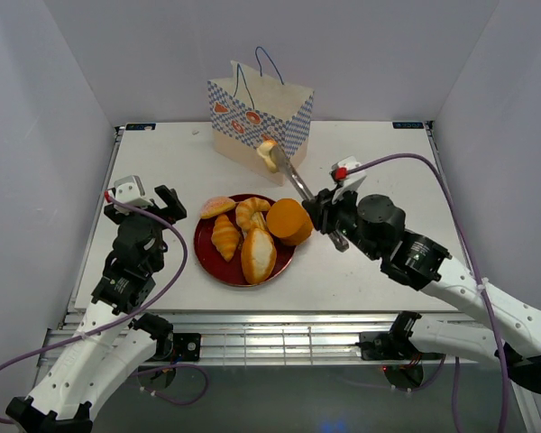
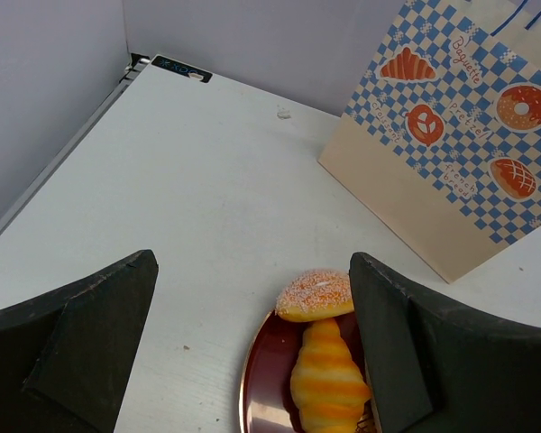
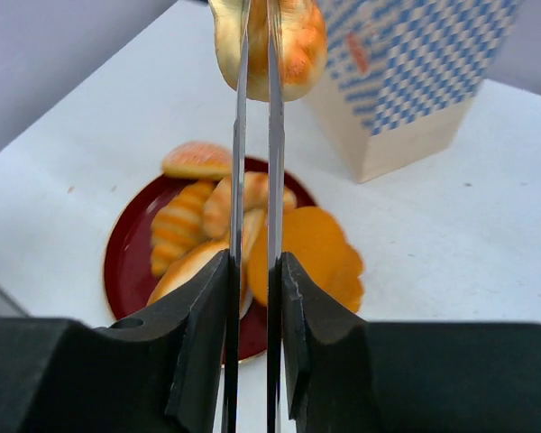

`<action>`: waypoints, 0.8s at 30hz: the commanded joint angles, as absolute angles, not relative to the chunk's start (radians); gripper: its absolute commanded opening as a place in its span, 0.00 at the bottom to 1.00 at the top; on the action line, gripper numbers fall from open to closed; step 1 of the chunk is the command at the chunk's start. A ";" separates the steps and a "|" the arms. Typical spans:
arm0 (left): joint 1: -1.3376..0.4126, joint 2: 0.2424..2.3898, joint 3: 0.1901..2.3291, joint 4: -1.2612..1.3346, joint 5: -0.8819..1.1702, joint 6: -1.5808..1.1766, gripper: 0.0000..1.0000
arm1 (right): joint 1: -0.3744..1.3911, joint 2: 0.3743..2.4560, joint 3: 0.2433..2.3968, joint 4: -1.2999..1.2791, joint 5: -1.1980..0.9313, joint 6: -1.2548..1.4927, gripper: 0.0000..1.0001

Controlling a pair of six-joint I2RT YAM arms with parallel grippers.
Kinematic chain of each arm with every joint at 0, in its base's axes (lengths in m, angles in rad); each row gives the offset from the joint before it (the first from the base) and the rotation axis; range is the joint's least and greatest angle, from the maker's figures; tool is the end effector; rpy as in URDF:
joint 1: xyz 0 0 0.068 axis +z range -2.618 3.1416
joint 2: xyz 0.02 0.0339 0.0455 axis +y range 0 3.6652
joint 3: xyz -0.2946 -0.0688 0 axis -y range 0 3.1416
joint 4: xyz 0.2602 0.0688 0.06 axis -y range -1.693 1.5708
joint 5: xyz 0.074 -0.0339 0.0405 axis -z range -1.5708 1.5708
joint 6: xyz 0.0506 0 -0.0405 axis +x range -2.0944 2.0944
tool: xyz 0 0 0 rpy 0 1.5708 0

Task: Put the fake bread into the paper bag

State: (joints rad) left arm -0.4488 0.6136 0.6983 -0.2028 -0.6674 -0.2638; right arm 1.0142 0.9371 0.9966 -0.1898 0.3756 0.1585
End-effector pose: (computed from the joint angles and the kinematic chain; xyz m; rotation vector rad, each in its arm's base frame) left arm 0.1454 -0.0353 0.3515 -0.3407 1.6283 0.0239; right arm 0.1329 0.1785 0.4105 -0.4473 1.6641 0.5562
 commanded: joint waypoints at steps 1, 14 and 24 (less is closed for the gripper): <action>-0.459 0.604 0.704 -0.207 -0.649 -0.272 0.98 | 0.901 0.900 1.011 -0.037 0.393 0.190 0.27; -0.466 0.592 0.704 -0.206 -0.635 -0.278 0.98 | 0.543 1.183 1.255 0.102 -0.067 0.287 0.30; -0.472 0.600 0.704 -0.204 -0.634 -0.276 0.98 | 0.433 1.508 1.483 0.150 -0.279 0.364 0.35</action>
